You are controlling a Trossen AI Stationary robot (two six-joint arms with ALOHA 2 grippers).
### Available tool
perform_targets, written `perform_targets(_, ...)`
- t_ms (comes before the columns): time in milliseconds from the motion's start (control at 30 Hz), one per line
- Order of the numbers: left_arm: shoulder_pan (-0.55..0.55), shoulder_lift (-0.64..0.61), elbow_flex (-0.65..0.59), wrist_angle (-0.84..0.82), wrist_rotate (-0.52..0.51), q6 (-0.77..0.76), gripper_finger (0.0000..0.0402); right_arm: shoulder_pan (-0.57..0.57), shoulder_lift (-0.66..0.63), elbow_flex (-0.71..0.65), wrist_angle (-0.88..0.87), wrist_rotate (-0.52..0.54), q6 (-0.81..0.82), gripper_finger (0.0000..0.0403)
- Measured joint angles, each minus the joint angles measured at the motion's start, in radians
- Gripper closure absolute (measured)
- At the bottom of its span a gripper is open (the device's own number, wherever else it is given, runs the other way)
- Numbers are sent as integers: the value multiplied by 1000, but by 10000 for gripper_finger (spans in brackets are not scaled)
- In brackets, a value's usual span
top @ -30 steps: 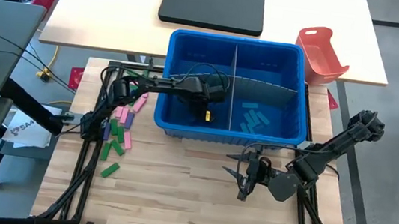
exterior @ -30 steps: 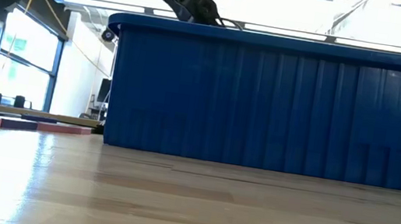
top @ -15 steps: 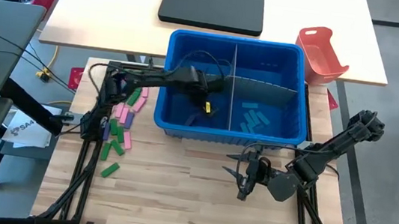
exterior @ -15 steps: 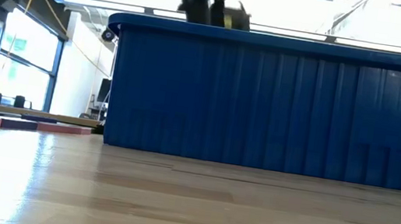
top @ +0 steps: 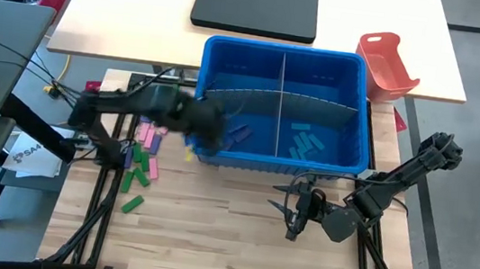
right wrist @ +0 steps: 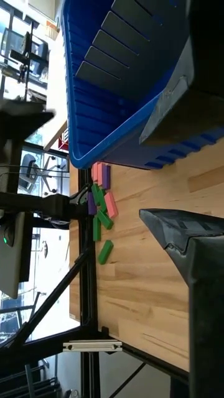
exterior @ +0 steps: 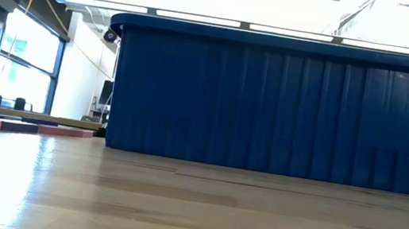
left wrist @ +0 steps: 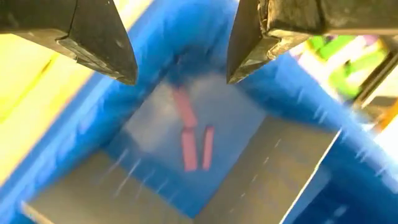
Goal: Sort blocks
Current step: Put the purple block into the blue bin with the other purple block
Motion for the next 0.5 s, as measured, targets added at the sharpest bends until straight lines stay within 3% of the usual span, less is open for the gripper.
perform_targets(67,-73,-23,-2,-82,-35,-93,163,0,0,0,0,0,0,234)
perform_targets(233,-191,-85,-122,-65,-47,-262,163,0,0,0,1,0,0,234)
perform_targets(500,-186,-259,-576,-61,-25,-547,175,0,13,0,-2,-3,5,234)
